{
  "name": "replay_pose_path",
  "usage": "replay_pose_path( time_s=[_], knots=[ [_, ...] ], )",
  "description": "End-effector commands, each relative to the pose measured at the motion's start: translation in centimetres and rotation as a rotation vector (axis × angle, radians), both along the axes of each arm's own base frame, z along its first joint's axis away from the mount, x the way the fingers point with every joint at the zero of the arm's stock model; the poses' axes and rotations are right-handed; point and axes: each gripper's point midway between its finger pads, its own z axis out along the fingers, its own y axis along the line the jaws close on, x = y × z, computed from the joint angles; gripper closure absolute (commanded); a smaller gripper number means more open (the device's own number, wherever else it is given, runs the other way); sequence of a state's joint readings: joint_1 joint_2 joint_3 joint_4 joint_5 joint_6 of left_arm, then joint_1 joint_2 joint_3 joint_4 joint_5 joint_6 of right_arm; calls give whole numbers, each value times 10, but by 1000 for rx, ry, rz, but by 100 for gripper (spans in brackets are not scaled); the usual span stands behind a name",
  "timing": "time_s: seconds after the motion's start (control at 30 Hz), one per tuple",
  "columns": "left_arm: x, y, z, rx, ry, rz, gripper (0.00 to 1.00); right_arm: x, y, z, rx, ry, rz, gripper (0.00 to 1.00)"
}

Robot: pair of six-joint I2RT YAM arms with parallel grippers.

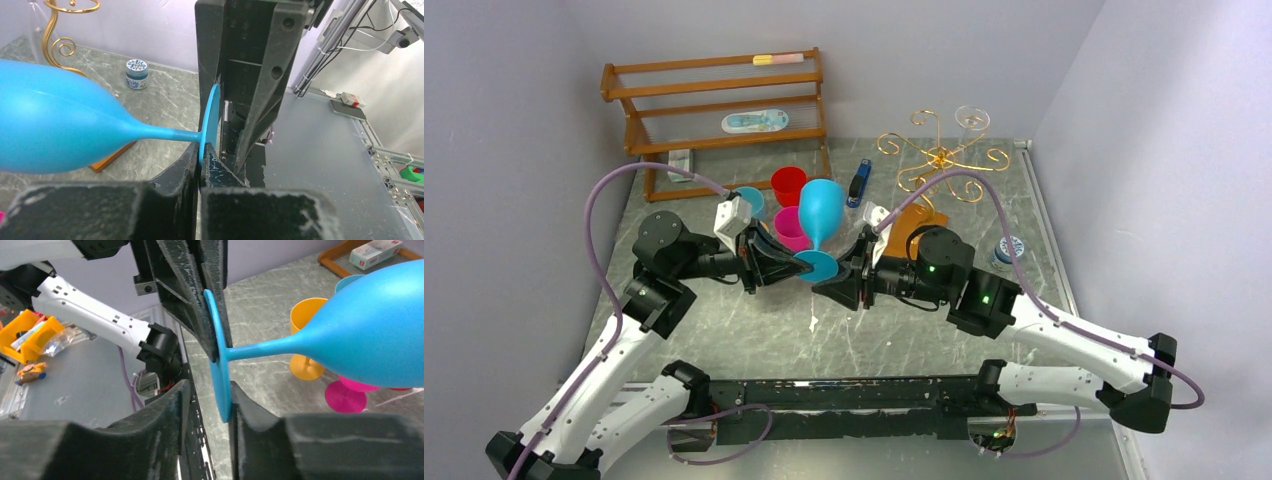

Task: Take the wine glass off the wine glass rack
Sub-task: Place the wine glass at the center of the board.

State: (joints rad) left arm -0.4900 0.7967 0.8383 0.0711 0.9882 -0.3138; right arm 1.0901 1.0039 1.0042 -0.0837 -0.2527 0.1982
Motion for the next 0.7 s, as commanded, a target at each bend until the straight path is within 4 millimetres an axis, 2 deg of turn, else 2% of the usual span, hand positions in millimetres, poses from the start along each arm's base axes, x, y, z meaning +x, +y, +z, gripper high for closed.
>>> replay_pose_path(
  time_s=[0.0,0.23,0.3,0.4,0.67],
  knots=[
    [-2,1,9,-26,-73,11,95,1,3,20,121,-107,-7,70],
    [-2,1,10,-16,-73,3,95,-6,2,23,166,-175,36,79],
    [-1,1,7,-6,-70,6,95,-9,2,26,186,-194,50,78],
    [0,1,5,2,-64,8,95,-10,1,32,226,-216,51,71],
    [-1,1,4,-5,-62,10,95,-14,3,37,252,-217,76,78]
  ],
)
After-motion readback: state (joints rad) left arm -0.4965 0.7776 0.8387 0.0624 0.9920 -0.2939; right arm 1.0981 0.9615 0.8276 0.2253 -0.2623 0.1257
